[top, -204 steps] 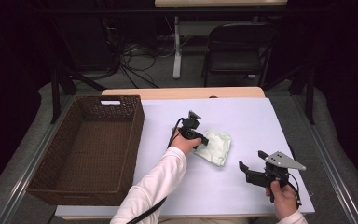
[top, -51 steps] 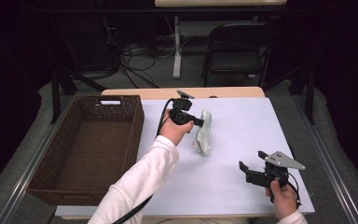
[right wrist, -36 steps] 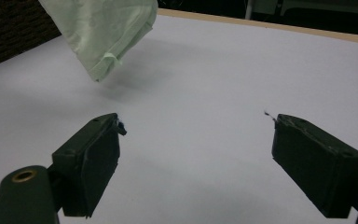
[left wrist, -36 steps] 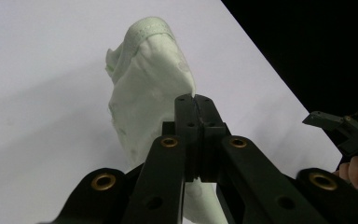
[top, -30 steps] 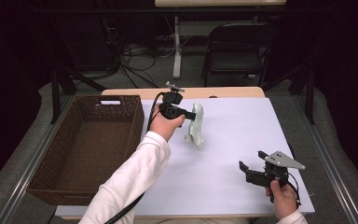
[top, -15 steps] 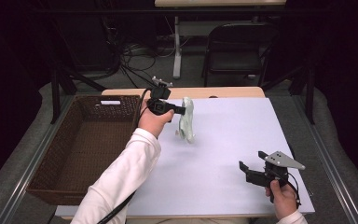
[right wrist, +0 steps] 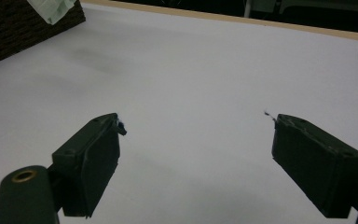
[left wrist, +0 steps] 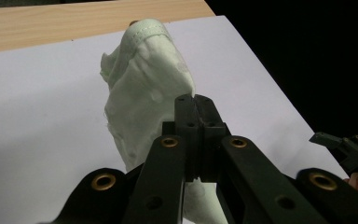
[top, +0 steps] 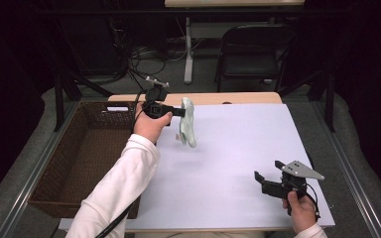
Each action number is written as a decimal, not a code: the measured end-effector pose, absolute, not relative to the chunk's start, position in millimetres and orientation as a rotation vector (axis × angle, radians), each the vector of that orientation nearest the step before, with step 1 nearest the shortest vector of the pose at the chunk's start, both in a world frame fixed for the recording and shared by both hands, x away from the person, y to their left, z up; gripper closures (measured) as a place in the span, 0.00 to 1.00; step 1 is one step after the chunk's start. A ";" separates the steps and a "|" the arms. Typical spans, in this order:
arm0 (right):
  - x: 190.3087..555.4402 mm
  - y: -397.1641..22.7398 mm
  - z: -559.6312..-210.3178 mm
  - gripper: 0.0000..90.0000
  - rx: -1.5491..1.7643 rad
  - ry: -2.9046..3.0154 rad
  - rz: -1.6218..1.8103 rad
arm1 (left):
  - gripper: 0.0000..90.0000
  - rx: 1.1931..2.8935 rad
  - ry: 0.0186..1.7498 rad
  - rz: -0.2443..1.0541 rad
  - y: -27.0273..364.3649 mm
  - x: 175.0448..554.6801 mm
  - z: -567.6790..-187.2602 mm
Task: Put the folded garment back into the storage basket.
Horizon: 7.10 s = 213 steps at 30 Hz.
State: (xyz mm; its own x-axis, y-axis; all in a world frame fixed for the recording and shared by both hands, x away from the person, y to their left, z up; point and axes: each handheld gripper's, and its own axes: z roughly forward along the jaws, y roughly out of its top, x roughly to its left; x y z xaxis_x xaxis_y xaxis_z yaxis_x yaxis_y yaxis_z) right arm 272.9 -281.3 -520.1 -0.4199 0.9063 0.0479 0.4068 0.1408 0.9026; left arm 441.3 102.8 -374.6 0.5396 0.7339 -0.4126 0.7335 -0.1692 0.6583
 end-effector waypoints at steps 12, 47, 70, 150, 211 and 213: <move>273.8 -282.8 -521.0 0.16 1.260 1.899 1.245 | 1.00 1.867 1.225 0.034 134.3 438.1 -361.0; 275.9 -280.3 -521.3 0.16 1.259 1.901 1.243 | 1.00 1.732 1.315 0.140 242.3 404.5 -323.2; 275.7 -279.1 -521.7 0.16 1.250 1.906 1.235 | 1.00 1.718 1.382 0.144 290.7 376.0 -335.5; 273.5 -281.2 -521.6 0.16 1.257 1.904 1.220 | 1.00 1.812 1.490 -0.062 290.5 383.9 -449.8; 274.0 -281.1 -522.1 0.16 1.259 1.911 1.216 | 0.90 1.772 1.812 0.031 351.7 391.5 -497.3; 273.7 -280.8 -522.1 0.16 1.264 1.910 1.218 | 0.86 1.768 1.812 0.032 353.0 391.0 -496.6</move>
State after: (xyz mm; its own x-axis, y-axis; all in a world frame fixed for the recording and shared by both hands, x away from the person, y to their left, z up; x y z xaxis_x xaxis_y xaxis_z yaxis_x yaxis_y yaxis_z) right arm 273.7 -280.8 -522.1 -0.4135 0.9096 0.0407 0.4206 0.1512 0.8946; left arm 391.0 353.0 -496.6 0.0677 0.9167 -0.3937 0.9022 0.1123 0.4165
